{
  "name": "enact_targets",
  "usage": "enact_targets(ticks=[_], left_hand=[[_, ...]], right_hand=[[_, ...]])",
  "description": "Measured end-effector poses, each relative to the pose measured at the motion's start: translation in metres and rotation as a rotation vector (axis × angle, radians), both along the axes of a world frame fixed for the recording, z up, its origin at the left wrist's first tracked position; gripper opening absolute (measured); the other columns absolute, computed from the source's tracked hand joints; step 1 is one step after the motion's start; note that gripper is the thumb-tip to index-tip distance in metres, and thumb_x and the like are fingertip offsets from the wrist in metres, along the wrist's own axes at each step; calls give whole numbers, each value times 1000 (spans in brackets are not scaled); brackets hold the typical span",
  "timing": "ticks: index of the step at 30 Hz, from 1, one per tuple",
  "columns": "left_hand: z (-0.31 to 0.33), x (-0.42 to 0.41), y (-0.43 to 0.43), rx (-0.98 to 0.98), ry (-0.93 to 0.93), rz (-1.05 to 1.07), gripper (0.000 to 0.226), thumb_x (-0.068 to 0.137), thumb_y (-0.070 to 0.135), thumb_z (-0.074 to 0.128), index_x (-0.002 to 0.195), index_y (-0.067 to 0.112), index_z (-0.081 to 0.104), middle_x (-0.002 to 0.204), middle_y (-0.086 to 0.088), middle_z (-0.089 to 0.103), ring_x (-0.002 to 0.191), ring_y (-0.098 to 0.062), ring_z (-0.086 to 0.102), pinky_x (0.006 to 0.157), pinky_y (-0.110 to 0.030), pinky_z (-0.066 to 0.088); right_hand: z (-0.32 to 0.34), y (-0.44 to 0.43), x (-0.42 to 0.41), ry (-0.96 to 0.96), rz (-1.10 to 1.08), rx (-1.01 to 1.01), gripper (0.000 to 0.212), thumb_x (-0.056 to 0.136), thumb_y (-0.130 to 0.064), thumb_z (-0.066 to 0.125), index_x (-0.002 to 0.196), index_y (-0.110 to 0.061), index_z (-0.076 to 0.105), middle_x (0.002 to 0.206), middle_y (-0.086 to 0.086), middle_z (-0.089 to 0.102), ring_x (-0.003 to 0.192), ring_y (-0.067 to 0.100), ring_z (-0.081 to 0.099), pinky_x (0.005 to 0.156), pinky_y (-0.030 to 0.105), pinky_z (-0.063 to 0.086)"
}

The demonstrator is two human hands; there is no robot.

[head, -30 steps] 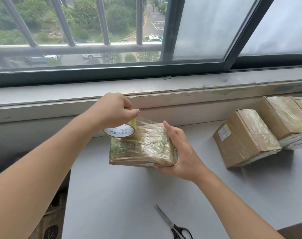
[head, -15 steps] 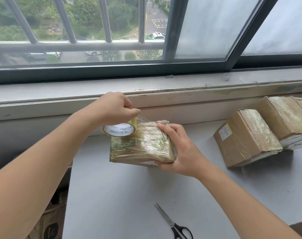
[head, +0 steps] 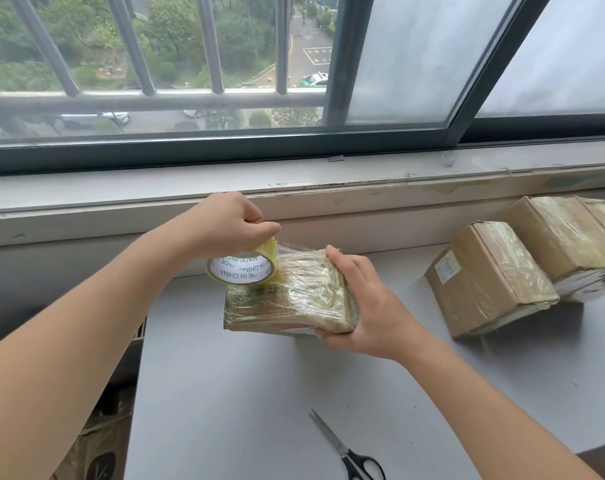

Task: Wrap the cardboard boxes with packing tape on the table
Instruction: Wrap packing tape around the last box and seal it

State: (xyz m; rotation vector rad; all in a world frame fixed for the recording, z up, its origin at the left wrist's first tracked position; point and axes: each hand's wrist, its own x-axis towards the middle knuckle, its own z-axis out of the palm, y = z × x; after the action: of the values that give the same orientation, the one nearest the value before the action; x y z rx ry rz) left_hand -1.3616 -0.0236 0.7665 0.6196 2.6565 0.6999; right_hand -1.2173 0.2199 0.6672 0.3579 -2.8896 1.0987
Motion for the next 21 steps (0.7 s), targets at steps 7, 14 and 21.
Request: enact_targets(ticks=[7, 14, 21], left_hand=[[-1, 0, -4, 6, -35, -7, 53, 97, 47, 63, 58, 15, 45, 49, 4, 37, 44, -14, 31, 44, -24, 27], [3, 1, -29, 74, -102, -22, 56, 94, 52, 66, 59, 14, 46, 49, 5, 40, 44, -12, 46, 48, -21, 42], [11, -1, -50, -136, 218, -46, 61, 86, 57, 69, 55, 8, 49, 52, -5, 40, 54, -21, 37, 53, -34, 29]], right_hand=[[-1, -1, 1, 8, 30, 40, 116, 64, -54, 85, 158, -50, 17, 142, -12, 30, 119, 11, 52, 91, 42, 56], [-6, -7, 0, 28, 42, 62, 114, 62, -54, 84, 156, -54, 20, 143, -13, 29, 122, 19, 52, 90, 45, 56], [-8, 12, 2, 53, 4, -5, 114, 66, -44, 91, 158, -43, 25, 141, -9, 34, 126, 7, 49, 98, 34, 53]])
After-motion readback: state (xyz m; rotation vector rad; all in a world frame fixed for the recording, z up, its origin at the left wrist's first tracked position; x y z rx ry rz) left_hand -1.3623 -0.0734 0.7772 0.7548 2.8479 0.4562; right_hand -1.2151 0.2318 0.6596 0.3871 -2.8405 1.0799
